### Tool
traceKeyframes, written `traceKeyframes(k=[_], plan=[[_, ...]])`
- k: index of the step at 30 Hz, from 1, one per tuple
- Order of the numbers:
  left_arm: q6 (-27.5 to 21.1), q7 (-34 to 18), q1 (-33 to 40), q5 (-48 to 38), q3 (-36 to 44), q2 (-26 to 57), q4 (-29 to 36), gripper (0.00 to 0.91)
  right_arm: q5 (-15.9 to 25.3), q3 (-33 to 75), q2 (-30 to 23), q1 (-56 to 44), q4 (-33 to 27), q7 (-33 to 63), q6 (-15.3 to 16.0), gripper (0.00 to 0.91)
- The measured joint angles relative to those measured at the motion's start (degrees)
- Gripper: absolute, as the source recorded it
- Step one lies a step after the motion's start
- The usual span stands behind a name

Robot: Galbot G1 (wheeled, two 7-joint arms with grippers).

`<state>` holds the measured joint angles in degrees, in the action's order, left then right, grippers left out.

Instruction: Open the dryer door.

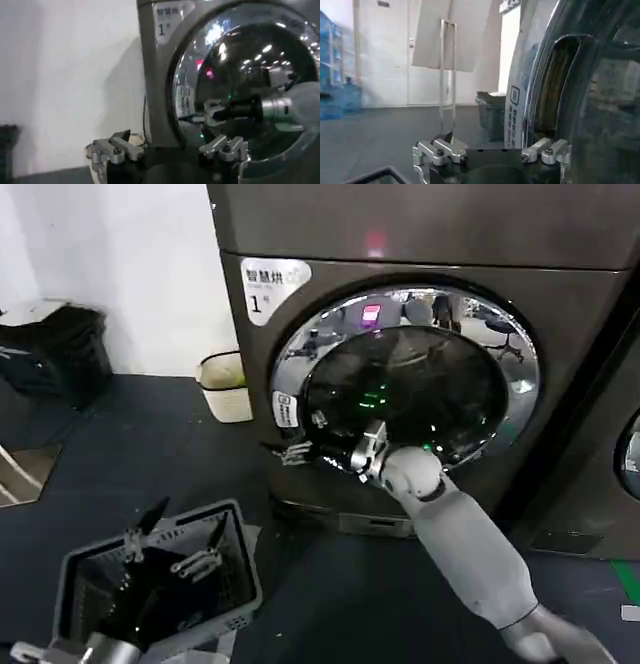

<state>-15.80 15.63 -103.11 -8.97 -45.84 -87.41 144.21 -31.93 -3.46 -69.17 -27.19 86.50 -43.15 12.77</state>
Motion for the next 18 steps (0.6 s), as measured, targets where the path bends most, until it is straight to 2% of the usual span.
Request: traceKeyframes(k=[8,14,18], plan=[[-2.16,0.24,3.52,-5.64,-2.14,2.50,-2.52,0.907,-1.34,0.73,5.10,-3.07,4.74,-10.20,0.08,0.907],[4.79,4.55,7.15,-6.63,-4.87,5.91,-6.52,0.907,-2.22,2.58,9.04,-6.94,9.00,-14.76,-1.09,0.907],[10.01,7.01,9.41,-10.93,-6.30,8.34,-10.67,0.907,-2.91,3.36,11.29,-9.73,12.09,-18.03,-2.25,0.907]])
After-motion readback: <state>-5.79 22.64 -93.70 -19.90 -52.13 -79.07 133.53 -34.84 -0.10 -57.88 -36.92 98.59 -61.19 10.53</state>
